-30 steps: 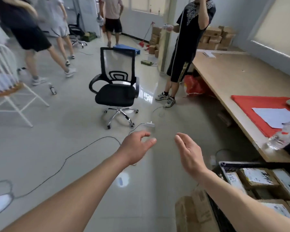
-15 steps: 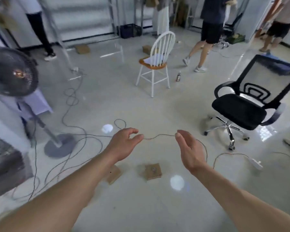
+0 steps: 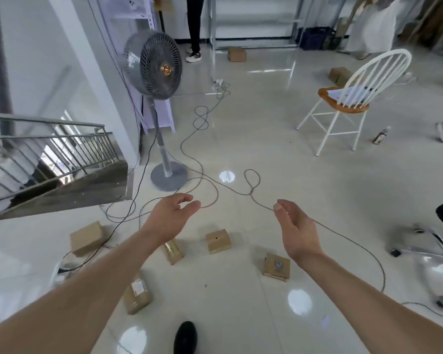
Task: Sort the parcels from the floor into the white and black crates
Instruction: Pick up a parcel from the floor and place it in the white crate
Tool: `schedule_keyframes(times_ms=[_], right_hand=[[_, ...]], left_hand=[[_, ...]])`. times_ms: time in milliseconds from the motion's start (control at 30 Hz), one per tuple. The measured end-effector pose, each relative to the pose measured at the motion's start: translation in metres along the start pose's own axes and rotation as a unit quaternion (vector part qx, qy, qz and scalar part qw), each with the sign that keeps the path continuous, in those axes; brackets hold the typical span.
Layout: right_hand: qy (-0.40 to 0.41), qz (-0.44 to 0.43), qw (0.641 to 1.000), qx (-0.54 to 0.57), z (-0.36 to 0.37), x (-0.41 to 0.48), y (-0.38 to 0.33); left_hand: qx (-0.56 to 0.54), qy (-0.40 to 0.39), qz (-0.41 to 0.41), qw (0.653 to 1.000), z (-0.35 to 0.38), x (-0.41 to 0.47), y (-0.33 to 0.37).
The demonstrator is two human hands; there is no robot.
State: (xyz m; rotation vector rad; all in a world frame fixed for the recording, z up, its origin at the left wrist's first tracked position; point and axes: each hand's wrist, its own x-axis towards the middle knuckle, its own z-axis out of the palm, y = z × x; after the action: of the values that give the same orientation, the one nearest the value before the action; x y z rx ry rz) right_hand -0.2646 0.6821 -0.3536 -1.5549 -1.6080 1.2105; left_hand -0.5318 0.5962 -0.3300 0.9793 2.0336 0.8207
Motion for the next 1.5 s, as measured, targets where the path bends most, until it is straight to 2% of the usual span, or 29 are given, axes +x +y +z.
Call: schedule_keyframes(times_ms=[233,433,800,1167,1367,1500], right_hand=[[-0.001,0.001,1.000,-0.013,0.030,0.026,-0.015],[0.069,0.032,0.997,-0.008,0.018,0.044,-0.007],[0.160,0.137,0.977,0.024,-0.068,0.075,0.077],[0.114,0.208,0.972,0.007,-0.146,0.167,0.195],[0.069,0.261,0.963,0.019,-0.141,0.196,0.265],[0.053,0.300,0.952,0.004,-0.118,0.218,0.318]], left_hand=[[0.000,-0.013,0.003,1.000,-0.007,0.042,-0.006],[0.025,-0.084,0.044,0.995,0.016,0.089,0.010],[0.082,-0.209,0.067,0.972,0.148,0.146,0.062],[0.070,-0.227,-0.006,0.971,0.305,0.196,0.091],[0.092,-0.252,-0.043,0.962,0.374,0.231,0.061],[0.105,-0.273,-0.071,0.954,0.420,0.268,0.017]])
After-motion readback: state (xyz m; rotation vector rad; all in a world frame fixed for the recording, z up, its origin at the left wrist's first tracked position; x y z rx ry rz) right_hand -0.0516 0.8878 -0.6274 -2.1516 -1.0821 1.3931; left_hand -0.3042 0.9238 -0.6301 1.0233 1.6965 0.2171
